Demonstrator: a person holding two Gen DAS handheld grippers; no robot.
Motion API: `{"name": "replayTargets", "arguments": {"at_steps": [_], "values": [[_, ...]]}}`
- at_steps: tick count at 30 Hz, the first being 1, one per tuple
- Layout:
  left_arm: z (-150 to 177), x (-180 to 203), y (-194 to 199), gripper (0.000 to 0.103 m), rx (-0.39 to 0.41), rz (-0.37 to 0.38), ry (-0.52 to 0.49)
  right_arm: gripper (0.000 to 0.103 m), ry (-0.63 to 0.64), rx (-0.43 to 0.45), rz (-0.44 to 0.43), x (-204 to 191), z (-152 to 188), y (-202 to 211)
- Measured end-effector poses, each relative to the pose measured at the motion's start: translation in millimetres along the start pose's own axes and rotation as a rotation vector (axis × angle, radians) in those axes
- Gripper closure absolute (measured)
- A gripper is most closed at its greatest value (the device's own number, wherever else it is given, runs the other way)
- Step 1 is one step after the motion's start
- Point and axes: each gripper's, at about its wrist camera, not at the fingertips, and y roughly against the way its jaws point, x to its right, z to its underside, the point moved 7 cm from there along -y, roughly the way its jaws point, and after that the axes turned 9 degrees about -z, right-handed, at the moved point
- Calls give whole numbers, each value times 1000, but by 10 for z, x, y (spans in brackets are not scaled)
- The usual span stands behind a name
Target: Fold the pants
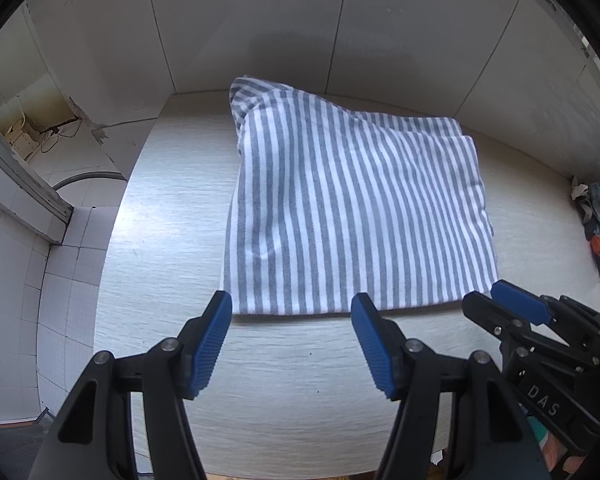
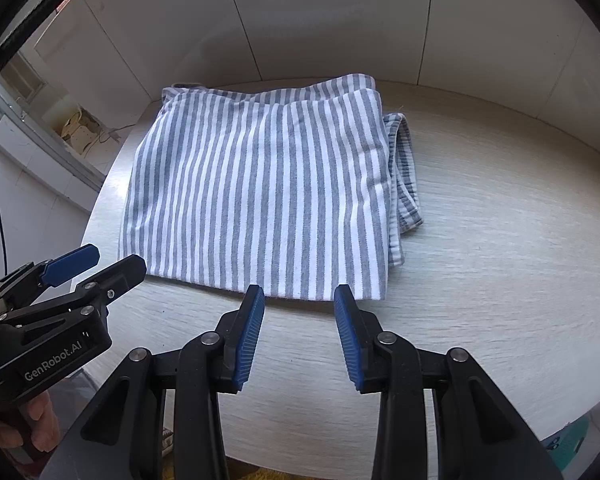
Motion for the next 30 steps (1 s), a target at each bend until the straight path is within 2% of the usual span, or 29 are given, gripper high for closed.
{"name": "replayTargets", "arguments": {"at_steps": [30], "values": [[35,41,17,38,6,7,-14,66,9,-4,-5,-6,11,3]]}}
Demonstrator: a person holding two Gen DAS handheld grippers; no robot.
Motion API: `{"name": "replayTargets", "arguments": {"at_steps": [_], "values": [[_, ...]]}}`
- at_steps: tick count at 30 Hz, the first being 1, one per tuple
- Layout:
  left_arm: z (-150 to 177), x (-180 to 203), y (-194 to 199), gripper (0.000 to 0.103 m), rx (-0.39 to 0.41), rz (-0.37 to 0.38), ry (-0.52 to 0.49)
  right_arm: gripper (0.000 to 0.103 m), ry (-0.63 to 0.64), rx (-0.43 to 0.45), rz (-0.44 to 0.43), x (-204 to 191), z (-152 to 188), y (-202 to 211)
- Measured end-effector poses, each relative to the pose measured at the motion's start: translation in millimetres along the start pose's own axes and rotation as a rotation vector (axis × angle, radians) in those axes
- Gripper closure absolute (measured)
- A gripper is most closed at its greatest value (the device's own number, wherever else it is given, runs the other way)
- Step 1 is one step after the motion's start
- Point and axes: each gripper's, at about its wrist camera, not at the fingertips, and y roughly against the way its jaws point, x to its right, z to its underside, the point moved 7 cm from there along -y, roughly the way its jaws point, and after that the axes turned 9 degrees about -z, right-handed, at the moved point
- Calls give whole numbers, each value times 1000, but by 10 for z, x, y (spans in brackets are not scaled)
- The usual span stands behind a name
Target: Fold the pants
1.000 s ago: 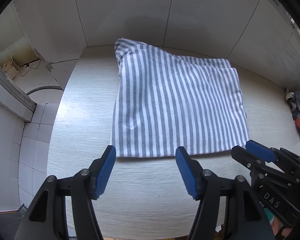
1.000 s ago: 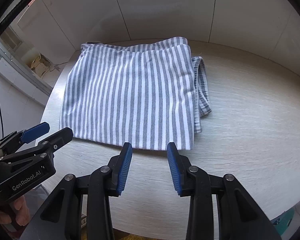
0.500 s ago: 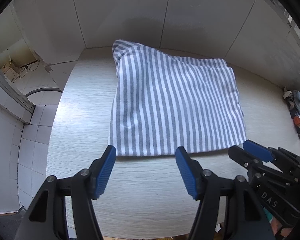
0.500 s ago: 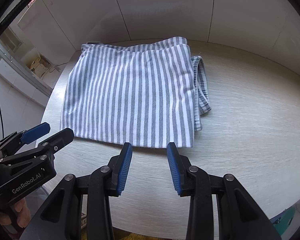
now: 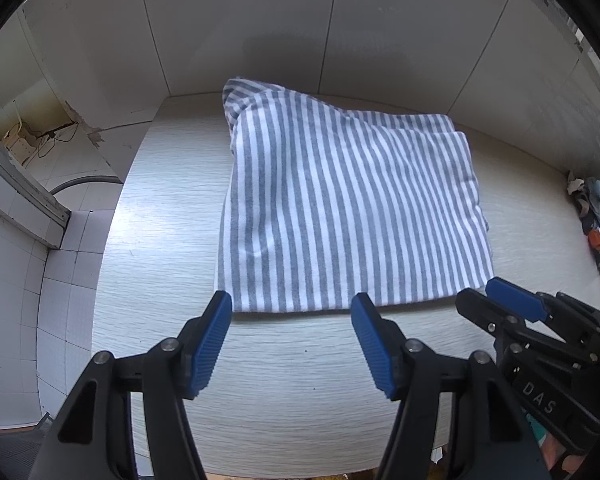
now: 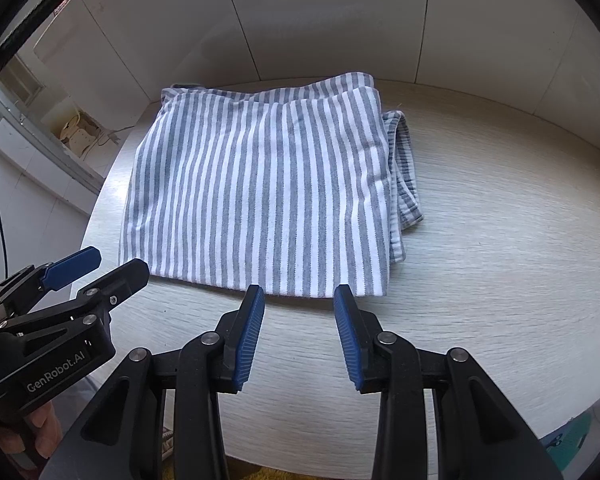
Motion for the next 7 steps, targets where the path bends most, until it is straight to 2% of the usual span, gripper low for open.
{"name": "replayTargets", "arguments": {"at_steps": [7], "values": [[4,17,-15,38,-6,4,-6,66,1,0,-1,2,1,0]]}}
